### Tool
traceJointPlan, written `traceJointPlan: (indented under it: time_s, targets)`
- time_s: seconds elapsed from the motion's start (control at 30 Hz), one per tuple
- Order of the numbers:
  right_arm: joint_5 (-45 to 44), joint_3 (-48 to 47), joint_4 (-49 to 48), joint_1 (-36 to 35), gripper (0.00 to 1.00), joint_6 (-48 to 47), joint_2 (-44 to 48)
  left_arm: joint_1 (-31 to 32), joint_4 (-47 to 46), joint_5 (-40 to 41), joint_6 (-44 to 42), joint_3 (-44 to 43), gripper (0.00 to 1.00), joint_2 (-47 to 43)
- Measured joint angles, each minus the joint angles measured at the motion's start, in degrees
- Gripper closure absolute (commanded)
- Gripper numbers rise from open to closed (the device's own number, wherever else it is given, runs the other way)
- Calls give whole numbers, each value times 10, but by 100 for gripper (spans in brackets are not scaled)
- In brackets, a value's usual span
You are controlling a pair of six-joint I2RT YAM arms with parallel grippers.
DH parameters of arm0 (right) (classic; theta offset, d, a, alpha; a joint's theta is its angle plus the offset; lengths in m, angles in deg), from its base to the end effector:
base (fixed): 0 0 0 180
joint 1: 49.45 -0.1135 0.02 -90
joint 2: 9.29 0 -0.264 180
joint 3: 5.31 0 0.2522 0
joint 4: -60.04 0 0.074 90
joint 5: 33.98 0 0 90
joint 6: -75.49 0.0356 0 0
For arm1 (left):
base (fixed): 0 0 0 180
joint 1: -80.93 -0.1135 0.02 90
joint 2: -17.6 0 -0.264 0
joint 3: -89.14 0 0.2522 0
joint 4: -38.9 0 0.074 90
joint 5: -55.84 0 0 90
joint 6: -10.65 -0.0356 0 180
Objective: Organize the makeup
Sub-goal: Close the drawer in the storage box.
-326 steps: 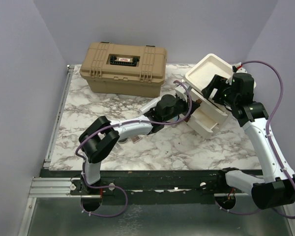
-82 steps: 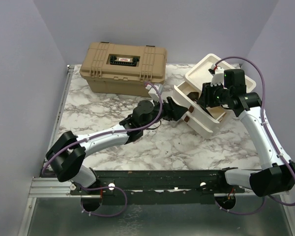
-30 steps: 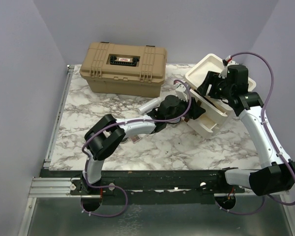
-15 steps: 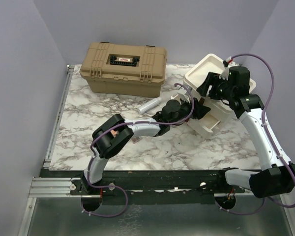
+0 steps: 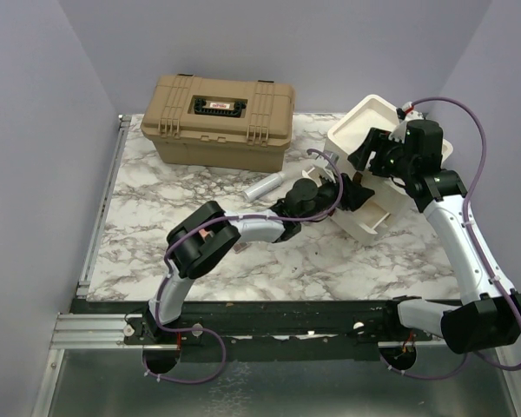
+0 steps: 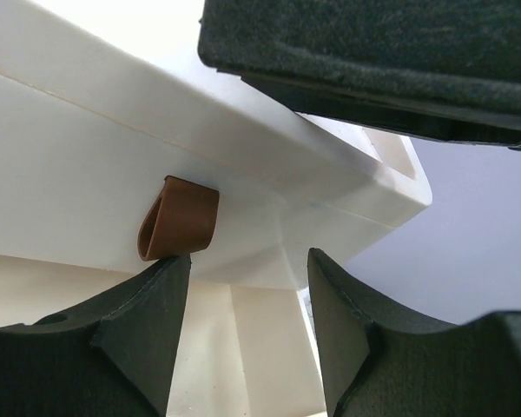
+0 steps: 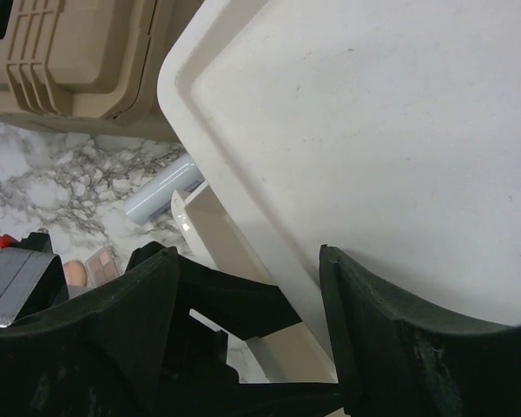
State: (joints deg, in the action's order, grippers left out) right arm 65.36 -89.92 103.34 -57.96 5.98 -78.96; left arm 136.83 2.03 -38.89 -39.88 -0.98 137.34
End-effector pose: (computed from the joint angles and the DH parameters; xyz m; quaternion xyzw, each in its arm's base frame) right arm 0.2642 0.0454 0.3742 0.0478 0.8556 0.1955 0.4769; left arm 0.2660 -0.3981 0.2319 0.1250 0.6492 -0.5728 0.4846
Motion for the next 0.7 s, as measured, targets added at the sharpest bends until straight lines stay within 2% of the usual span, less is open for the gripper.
traceJointPlan:
  time_s: [0.23, 0.57, 0.7]
  targets:
    - [-7, 3, 0, 0, 28, 6, 3, 2, 4, -1, -11, 43, 41, -34]
    - [-18, 26, -25, 0, 29, 19, 17, 5, 104, 3, -53, 73, 41, -88]
    - [-19, 26, -25, 0, 29, 20, 18, 5, 176, 28, -72, 73, 41, -116]
